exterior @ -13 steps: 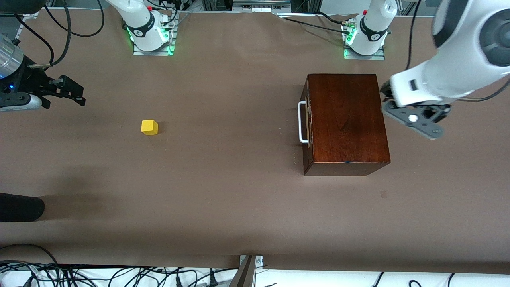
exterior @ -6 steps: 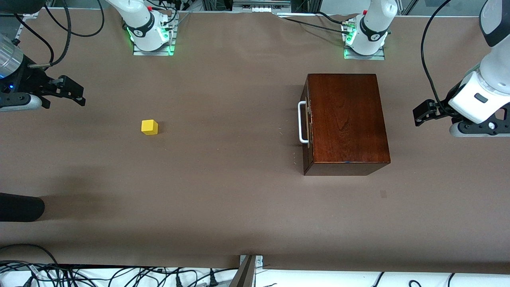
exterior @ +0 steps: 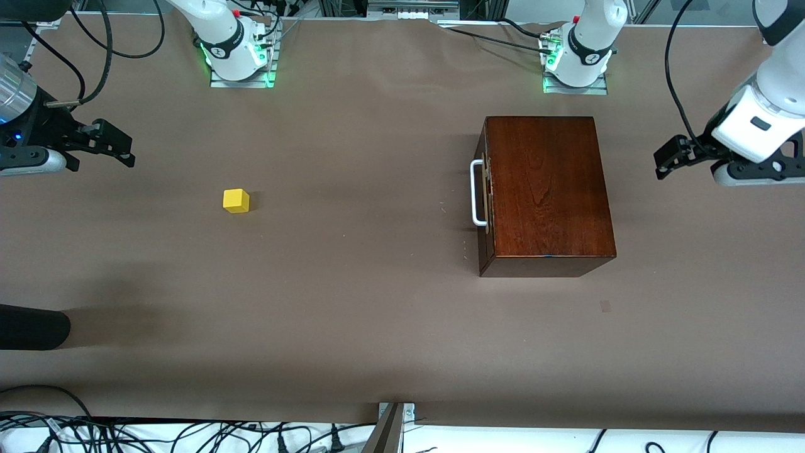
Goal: Open drawer, take yellow block, close drawer
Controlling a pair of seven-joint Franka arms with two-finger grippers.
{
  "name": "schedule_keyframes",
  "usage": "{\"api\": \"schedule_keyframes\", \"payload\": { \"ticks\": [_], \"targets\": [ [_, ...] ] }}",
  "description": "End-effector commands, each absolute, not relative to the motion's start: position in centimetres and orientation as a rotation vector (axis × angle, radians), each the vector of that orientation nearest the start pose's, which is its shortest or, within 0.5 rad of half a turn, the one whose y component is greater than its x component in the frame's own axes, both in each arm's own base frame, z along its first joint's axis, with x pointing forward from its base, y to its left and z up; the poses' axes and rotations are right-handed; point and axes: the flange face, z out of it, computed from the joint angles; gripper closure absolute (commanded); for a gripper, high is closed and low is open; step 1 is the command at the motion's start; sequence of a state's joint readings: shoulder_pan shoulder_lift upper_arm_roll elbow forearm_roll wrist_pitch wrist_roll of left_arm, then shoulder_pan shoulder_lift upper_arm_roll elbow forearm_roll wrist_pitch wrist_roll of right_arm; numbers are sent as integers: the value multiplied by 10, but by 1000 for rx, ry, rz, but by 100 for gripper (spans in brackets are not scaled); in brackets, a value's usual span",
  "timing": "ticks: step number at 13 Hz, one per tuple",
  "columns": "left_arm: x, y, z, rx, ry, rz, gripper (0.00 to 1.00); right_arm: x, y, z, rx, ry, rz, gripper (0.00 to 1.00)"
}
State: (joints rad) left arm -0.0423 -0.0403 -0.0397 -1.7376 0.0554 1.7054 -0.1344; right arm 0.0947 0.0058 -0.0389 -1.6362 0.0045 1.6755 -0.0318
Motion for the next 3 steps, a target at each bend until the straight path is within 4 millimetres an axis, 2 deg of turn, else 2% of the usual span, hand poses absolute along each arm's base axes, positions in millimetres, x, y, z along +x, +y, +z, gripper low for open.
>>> {"api": "schedule_keyframes", "payload": {
  "ticks": [1, 3],
  "targets": [
    [537, -41, 581, -3101, -87, -45, 0, 564, 33, 604, -3129, -129, -55, 0],
    [537, -44, 579, -3102, -82, -33, 0, 564, 33, 604, -3129, -129, -53, 0]
  ]
}}
